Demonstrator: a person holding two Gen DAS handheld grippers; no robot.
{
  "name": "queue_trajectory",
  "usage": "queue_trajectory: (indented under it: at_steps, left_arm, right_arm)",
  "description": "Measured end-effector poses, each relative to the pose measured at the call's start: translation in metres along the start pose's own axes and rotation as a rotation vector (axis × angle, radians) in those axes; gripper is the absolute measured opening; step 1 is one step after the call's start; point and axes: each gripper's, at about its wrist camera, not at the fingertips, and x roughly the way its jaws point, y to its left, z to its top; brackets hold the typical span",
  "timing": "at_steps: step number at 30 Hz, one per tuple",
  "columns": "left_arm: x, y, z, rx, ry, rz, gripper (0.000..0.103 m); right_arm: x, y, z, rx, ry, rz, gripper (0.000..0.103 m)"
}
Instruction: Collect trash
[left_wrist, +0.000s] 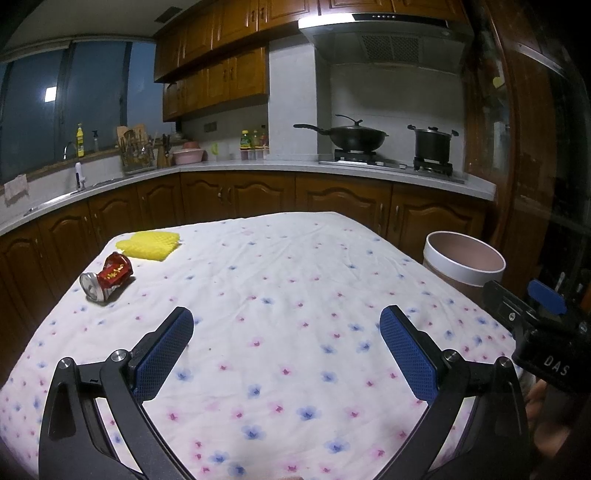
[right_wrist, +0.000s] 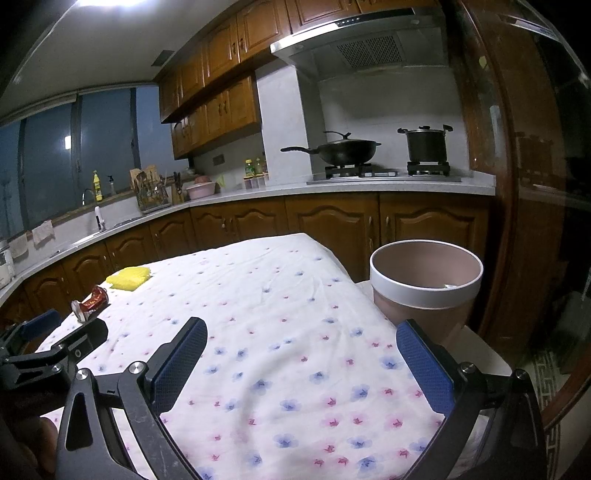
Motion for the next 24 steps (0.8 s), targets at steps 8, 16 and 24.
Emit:
queue_trajectory:
  at_steps: [8, 16, 24]
  left_arm:
    - [-0.0009, 0.0001, -0.0004, 0.002, -0.004, -0.001, 0.103]
    - [-0.0013, 0.0002, -0.0003, 0.002, -0.003, -0.003, 0.103]
    - [-0.0016, -0.0022, -0.0001, 0.004, -0.003, -0.004, 0.103]
  right_arm:
    - [0.0001, 0.0008, 0.0, 0.0, 0.001, 0.001, 0.103]
    - [-0.0005, 0.0012, 0.0003, 0.001, 0.001, 0.001, 0.103]
    - [-0.0003, 0.0027, 0.0, 0.0, 0.004, 0.002, 0.103]
